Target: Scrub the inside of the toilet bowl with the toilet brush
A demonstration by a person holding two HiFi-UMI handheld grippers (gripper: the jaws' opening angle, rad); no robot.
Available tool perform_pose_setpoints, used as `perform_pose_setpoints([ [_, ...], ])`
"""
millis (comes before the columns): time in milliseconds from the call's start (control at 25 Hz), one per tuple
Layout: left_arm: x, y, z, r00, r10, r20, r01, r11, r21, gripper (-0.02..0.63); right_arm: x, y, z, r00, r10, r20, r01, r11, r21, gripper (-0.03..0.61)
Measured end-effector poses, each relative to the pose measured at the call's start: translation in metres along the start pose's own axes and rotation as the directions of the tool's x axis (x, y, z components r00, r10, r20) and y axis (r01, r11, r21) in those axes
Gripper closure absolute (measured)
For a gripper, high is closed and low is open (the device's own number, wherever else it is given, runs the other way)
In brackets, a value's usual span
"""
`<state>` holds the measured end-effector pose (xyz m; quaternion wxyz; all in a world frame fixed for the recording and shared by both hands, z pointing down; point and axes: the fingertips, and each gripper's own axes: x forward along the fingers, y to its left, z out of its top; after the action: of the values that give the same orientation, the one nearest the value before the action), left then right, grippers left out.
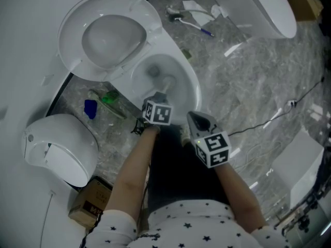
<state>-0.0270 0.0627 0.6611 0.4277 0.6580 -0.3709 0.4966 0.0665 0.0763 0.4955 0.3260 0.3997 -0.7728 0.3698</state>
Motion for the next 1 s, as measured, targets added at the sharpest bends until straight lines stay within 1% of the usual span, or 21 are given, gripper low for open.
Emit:
perform_pose_setpoints([
  [640, 0.000, 0.025, 0.025, 0.999, 0.020, 0.046, -0.017, 0.998, -0.066, 0.459, 0.000, -0.003, -0.001, 1.000, -0.001, -0.003, 0.001, 1.000, 0.008, 0.578],
  [1000, 0.001, 0.037, 0.033, 0.998, 0.033, 0.050, -0.028, 0.996, -0.087, 0.460, 0.001, -0.005, 0.000, 1.000, -0.003, -0.002, 0.003, 1.000, 0.012, 0.578],
])
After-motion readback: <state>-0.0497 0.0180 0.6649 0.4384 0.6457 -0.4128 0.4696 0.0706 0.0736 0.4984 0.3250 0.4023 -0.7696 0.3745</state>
